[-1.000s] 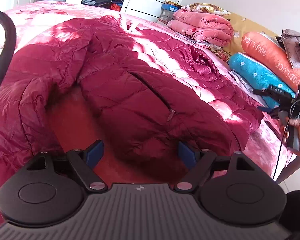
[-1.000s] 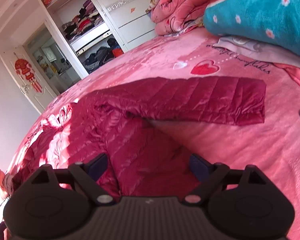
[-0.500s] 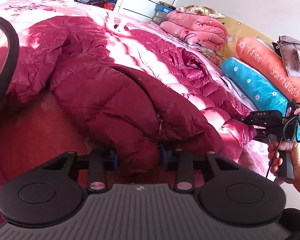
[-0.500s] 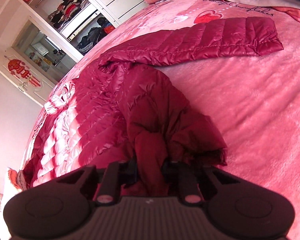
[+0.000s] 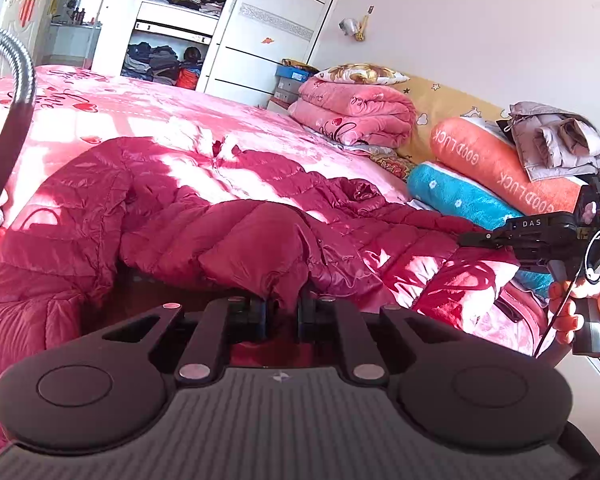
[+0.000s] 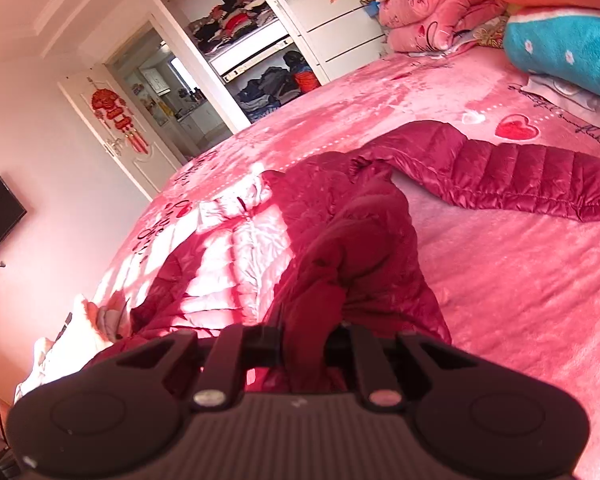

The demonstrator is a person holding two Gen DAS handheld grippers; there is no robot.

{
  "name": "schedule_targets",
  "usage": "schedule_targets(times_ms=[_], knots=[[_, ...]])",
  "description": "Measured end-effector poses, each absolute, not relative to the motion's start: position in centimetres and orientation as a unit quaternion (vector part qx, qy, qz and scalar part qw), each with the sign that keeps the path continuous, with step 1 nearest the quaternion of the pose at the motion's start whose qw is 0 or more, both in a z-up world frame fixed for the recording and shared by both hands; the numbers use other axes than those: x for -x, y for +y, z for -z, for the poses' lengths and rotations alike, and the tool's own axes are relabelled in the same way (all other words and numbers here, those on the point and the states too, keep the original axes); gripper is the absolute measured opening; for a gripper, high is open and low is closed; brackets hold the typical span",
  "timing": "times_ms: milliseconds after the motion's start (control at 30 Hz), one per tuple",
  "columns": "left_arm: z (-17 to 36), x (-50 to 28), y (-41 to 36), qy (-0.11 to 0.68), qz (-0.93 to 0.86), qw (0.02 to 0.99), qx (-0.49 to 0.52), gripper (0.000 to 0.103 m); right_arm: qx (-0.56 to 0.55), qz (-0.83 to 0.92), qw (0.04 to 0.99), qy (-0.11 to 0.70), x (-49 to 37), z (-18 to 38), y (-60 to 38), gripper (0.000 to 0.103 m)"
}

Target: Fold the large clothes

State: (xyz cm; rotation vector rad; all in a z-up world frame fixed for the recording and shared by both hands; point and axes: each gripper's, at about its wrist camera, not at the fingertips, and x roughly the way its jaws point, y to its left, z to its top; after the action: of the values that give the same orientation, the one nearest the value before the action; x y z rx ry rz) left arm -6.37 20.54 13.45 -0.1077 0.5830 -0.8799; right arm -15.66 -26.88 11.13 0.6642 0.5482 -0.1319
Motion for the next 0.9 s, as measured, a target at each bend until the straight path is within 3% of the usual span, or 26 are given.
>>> schedule_targets(times_ms=[367, 567, 767, 833, 900], knots=[[-15.2, 10.0, 26.8, 0.283, 0.423, 0.860, 0.042, 0.011, -0.349, 0.055, 0.900, 0.256, 21.8, -13.9, -23.3, 0.010], [-14.3, 11.4, 29.1, 0.309, 0.424, 0.851, 0.023, 0.012, -0.334, 0.075, 0.892, 0.295, 25.6, -13.0, -20.9, 0.011], [-13.1, 11.6, 30.5, 0.354, 0.418, 0.836, -0.015, 0.015, -0.335, 0.123, 0.865, 0.353, 27.5, -9.7, -20.2, 0.028], [-13.3, 11.8, 31.1, 0.353, 0.414, 0.838, -0.025, 0.017, -0.345, 0.135, 0.862, 0.347, 28.6, -9.7, -20.4, 0.045], [-13.8, 12.0, 31.8, 0.354, 0.412, 0.839, -0.031, 0.023, -0.344, 0.147, 0.866, 0.331, 29.6, -10.4, -20.6, 0.045]])
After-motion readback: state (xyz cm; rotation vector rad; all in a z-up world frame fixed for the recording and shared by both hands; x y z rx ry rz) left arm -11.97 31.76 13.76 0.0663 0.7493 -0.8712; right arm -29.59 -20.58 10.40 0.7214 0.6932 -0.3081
